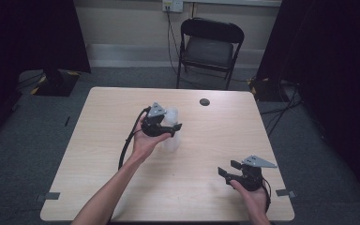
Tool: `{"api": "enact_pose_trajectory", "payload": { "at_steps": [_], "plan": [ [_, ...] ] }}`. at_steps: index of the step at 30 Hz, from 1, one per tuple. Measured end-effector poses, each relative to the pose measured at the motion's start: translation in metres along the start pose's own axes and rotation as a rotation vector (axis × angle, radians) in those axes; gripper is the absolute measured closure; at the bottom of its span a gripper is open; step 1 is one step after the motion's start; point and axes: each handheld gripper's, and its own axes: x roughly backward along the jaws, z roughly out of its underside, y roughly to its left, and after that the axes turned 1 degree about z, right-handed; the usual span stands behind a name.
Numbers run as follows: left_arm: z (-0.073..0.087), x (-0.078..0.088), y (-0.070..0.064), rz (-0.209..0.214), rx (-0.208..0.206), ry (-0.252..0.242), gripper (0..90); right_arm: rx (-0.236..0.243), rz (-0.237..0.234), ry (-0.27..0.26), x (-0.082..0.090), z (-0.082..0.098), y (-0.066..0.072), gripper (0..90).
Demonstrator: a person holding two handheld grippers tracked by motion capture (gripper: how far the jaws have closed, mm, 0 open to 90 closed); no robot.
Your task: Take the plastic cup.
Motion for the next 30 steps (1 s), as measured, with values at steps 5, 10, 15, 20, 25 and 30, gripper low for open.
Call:
{"api": "enact_pose_trajectory", "payload": {
  "at_steps": [5, 10, 15, 20, 25, 30],
  "plan": [
    [-0.002, 0.001, 0.0, -0.006, -0.01, -0.015, 30.7, -0.001, 0.0, 0.0, 0.0, 0.0, 0.0, 32.5],
    [-0.006, 0.002, 0.0, -0.001, 0.006, -0.022, 30.5, 0.0, 0.001, -0.002, 0.0, 0.0, 0.0, 32.5],
    [-0.01, 0.004, 0.0, -0.002, -0.01, -0.029, 30.9, 0.0, 0.002, -0.002, 0.0, 0.0, 0.0, 32.5],
    [-0.014, 0.007, -0.002, -0.001, -0.01, -0.05, 30.8, -0.002, 0.001, -0.002, 0.0, 0.0, 0.001, 32.5],
    [-0.018, 0.01, 0.0, -0.003, 0.013, -0.07, 31.1, -0.003, 0.0, -0.001, 0.0, 0.0, 0.001, 32.5],
    [-0.018, 0.012, 0.001, 0.01, 0.012, -0.071, 31.5, -0.007, 0.002, -0.004, 0.0, 0.0, 0.0, 32.5]
  ]
}}
